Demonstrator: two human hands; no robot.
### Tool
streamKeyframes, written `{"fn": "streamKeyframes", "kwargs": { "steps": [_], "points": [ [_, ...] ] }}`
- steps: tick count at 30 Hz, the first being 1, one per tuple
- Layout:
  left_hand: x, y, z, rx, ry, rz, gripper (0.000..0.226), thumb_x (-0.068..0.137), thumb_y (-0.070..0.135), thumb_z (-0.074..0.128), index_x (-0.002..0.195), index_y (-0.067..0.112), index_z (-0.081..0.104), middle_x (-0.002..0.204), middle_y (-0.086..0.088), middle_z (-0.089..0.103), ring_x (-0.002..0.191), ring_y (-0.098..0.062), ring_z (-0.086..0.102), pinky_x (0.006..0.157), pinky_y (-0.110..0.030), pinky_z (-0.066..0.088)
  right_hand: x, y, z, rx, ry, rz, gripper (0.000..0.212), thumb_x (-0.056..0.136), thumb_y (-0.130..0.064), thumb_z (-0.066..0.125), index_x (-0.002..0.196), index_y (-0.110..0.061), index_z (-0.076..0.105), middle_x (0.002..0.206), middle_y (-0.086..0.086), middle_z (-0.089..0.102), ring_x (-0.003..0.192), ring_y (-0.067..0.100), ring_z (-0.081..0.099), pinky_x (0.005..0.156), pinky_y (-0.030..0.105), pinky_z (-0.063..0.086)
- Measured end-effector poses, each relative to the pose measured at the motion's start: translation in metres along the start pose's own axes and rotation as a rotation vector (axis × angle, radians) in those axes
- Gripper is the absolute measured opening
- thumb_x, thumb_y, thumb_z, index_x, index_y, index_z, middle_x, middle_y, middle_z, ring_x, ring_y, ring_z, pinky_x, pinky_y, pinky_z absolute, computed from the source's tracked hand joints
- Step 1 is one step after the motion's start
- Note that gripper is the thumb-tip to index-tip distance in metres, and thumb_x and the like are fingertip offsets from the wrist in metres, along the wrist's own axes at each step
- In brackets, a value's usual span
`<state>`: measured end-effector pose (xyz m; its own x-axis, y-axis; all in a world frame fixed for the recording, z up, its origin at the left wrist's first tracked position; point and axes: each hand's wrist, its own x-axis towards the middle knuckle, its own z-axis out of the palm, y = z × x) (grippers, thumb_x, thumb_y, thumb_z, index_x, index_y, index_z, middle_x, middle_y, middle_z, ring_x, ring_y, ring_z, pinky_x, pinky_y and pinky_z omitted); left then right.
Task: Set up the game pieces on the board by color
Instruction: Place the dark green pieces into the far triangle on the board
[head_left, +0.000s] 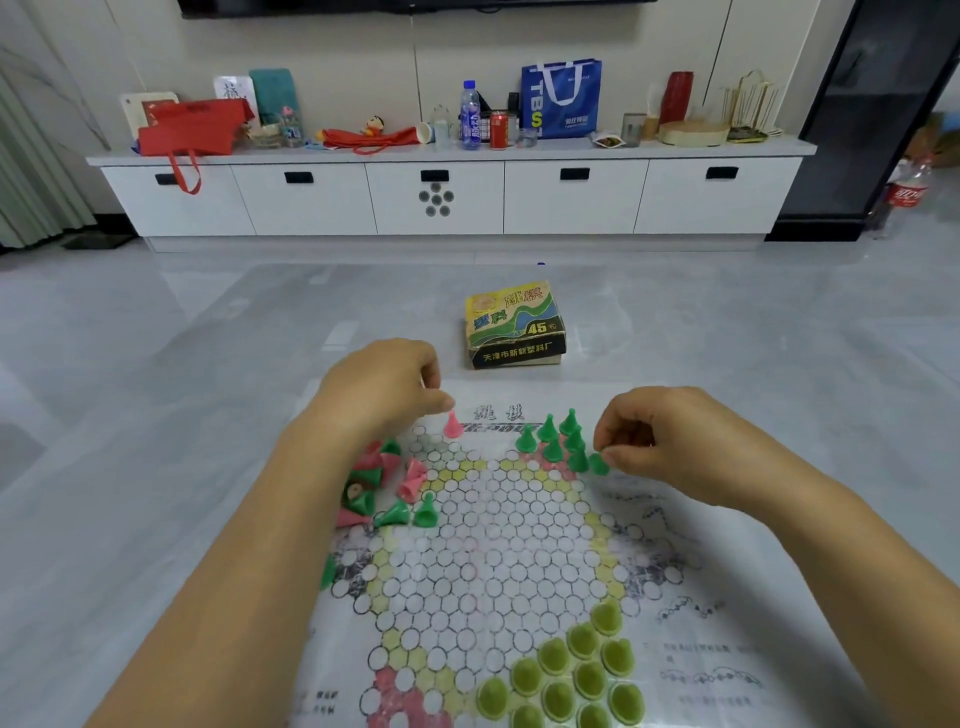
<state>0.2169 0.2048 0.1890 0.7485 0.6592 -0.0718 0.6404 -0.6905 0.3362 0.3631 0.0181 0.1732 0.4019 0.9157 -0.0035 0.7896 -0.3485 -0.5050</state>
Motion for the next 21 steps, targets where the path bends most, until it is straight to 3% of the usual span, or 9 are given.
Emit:
{"fn": "streamKeyframes", "kwargs": {
  "steps": [7, 11, 13, 16, 21],
  "points": [
    [0.0, -0.008, -0.003, 0.111, -0.146, -0.051, 0.03, 0.082, 0.035, 0.063, 0.104, 0.015, 0.056, 0.098, 0.0, 0.057, 0.085, -0.019, 0.056, 0.078, -0.034, 0.045, 0.001, -0.002, 0.01, -0.031, -0.051, -0.036, 0.009, 0.083, -0.014, 0.061, 0.087, -0.018, 0.067, 0.072, -0.017, 0.057, 0.061, -0.003, 0.052, 0.057, 0.005, 0.04],
    [-0.001, -0.01, -0.004, 0.1, -0.154, -0.057, 0.031, 0.082, 0.035, 0.063, 0.105, 0.015, 0.055, 0.099, 0.0, 0.057, 0.086, -0.02, 0.057, 0.079, -0.034, 0.045, 0.002, -0.004, 0.014, 0.013, -0.072, -0.052, 0.016, 0.083, -0.014, 0.062, 0.077, -0.028, 0.062, 0.069, -0.018, 0.056, 0.06, -0.011, 0.052, 0.057, 0.005, 0.041],
    [-0.001, -0.011, -0.004, 0.099, -0.149, -0.057, 0.031, 0.082, 0.035, 0.064, 0.105, 0.015, 0.055, 0.099, 0.0, 0.057, 0.086, -0.021, 0.058, 0.079, -0.034, 0.046, 0.002, -0.004, 0.016, -0.002, -0.067, -0.061, 0.02, 0.082, -0.014, 0.062, 0.075, -0.032, 0.059, 0.069, -0.016, 0.056, 0.059, -0.007, 0.051, 0.056, 0.007, 0.04],
    [0.0, -0.012, -0.003, 0.101, -0.151, -0.049, 0.03, 0.082, 0.034, 0.064, 0.104, 0.016, 0.055, 0.094, 0.003, 0.054, 0.083, -0.018, 0.054, 0.073, -0.03, 0.043, 0.003, -0.002, 0.018, -0.024, -0.055, -0.061, 0.025, 0.082, -0.014, 0.062, 0.071, -0.036, 0.054, 0.072, -0.013, 0.058, 0.059, -0.001, 0.05, 0.059, 0.01, 0.041],
    [0.001, -0.017, -0.003, 0.097, -0.169, -0.052, 0.022, 0.082, 0.028, 0.065, 0.097, 0.016, 0.055, 0.081, 0.008, 0.048, 0.08, -0.017, 0.051, 0.069, -0.028, 0.039, 0.004, 0.0, 0.02, 0.008, -0.054, -0.051, 0.016, 0.081, -0.014, 0.063, 0.082, -0.029, 0.058, 0.073, -0.014, 0.058, 0.062, -0.001, 0.052, 0.061, 0.01, 0.043]
  ]
}}
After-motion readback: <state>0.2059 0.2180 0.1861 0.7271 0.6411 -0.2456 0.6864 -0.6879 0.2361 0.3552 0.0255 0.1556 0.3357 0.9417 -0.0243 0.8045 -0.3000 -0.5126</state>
